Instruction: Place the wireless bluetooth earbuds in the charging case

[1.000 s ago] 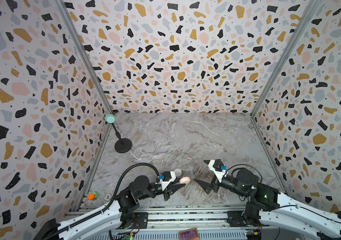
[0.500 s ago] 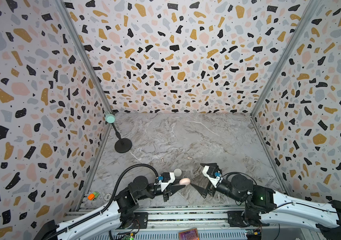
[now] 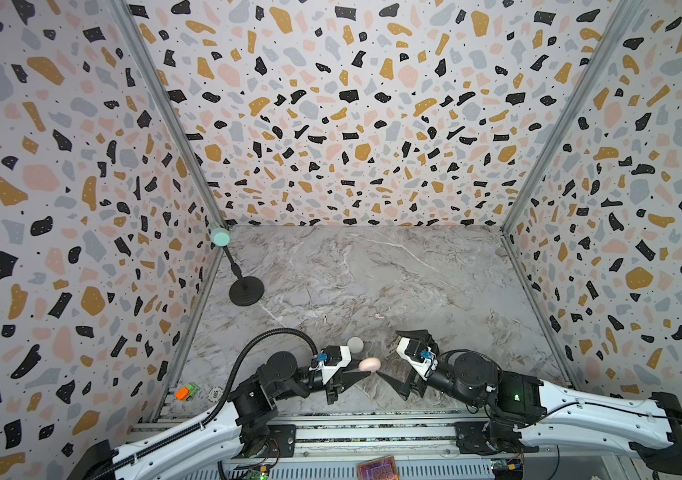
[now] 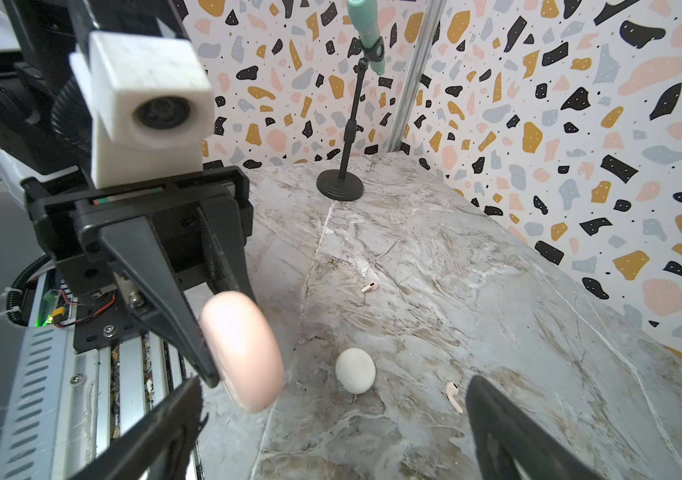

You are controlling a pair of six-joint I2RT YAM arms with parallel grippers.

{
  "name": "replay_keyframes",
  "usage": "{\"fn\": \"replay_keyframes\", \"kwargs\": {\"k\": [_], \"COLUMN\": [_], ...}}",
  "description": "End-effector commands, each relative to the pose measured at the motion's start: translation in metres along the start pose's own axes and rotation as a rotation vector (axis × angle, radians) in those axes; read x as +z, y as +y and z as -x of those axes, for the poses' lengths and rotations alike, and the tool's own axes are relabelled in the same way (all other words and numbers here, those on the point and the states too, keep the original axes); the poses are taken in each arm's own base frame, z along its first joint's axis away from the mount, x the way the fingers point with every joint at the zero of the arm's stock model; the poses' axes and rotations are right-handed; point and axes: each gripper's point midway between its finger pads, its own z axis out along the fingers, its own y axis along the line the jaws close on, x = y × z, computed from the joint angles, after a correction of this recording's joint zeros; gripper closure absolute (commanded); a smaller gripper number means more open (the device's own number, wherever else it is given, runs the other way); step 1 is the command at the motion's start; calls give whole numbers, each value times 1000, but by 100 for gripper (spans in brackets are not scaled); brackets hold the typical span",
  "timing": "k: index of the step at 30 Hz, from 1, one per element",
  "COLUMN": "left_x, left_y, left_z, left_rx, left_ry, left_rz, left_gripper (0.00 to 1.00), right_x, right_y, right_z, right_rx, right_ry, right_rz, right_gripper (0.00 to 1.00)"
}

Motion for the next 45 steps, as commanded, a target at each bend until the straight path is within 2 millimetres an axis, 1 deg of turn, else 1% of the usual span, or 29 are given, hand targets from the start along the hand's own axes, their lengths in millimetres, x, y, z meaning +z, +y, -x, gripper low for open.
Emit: {"fn": "replay_keyframes", "kwargs": {"k": [1, 4, 11, 16, 20, 29, 33, 39, 45], "left_x": [0, -1, -1, -2, -2, -2, -2, -2, -2], "left_y": [-6, -6, -8, -10, -11, -14, -16, -18, -20], "left_z": [23, 24, 23, 23, 24, 24, 24, 24, 24], "left_rx": [40, 43, 52, 53, 55, 61, 62, 68, 69], "left_ry": [-63, -64, -59, -61, -65, -66, -64, -67, -65], "left_rz": [-27, -30, -36, -41, -48, -64, -74, -84, -95], "left_gripper": [100, 100, 100, 100, 100, 100, 100, 100, 100], "right_x": [-1, 1, 4, 9, 9, 3, 3, 1, 1], "right_y": [-3, -1, 2, 3, 0, -14, -17, -22, -23], "right_z": [13, 11, 13, 9, 7, 18, 21, 31, 35], "right_rx": [4, -2, -10, -19, -24, -19, -22, -15, -17], "right_ry": [-45, -34, -46, -27, -20, -54, -55, -77, -73], "right_rz": [-19, -17, -9, -11, -29, -100, -112, -136, -144], "right_gripper": [1, 1, 1, 1, 1, 1, 1, 1, 1]}}
